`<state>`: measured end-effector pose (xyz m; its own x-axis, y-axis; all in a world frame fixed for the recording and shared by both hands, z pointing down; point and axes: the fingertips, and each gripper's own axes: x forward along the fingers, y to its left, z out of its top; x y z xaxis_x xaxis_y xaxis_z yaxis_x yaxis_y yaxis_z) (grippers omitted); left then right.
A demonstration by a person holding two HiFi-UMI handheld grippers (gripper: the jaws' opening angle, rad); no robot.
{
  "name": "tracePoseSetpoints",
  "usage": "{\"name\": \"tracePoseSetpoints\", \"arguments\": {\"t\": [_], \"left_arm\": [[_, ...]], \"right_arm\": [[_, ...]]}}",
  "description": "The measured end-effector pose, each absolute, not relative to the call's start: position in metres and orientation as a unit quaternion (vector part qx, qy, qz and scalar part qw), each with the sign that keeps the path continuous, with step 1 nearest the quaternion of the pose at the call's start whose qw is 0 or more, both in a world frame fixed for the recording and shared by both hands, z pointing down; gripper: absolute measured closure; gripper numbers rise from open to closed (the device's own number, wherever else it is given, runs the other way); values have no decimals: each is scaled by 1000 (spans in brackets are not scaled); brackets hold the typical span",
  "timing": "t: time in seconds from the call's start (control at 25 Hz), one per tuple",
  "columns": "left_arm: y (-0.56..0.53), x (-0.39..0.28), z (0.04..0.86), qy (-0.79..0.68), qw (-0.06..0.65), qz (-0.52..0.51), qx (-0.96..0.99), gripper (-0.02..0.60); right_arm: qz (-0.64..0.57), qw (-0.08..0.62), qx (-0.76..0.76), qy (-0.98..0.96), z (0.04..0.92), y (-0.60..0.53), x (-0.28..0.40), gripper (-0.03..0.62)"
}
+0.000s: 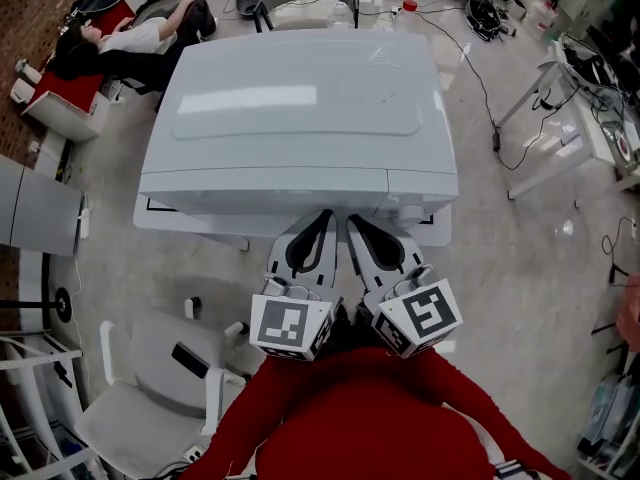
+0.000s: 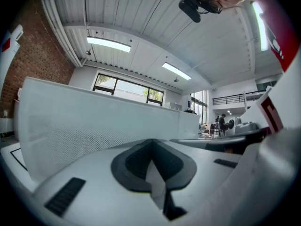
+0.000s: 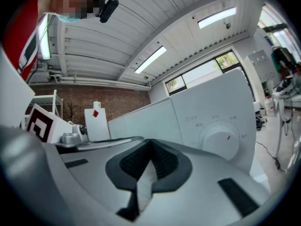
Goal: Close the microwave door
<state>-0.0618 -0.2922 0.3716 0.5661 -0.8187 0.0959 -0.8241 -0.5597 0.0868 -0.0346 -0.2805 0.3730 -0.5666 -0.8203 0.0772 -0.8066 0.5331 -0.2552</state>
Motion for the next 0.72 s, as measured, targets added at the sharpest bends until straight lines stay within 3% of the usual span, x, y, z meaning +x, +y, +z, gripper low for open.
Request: {"name": "tracePoseSetpoints", "arguments": {"t": [0.16, 0.36, 0.72], "left_arm": [[-267, -61, 360, -443, 65, -3, 894, 574], [-236, -78, 378, -407, 61, 60, 909, 574], [-215, -73, 370, -394, 54, 30, 917, 574]], "right_arm": [[-95, 7, -427, 899, 361, -245, -29, 582], [-130, -7, -393, 910, 362, -204, 5, 580], [-137, 20, -432, 891, 365, -180, 49, 582]]}}
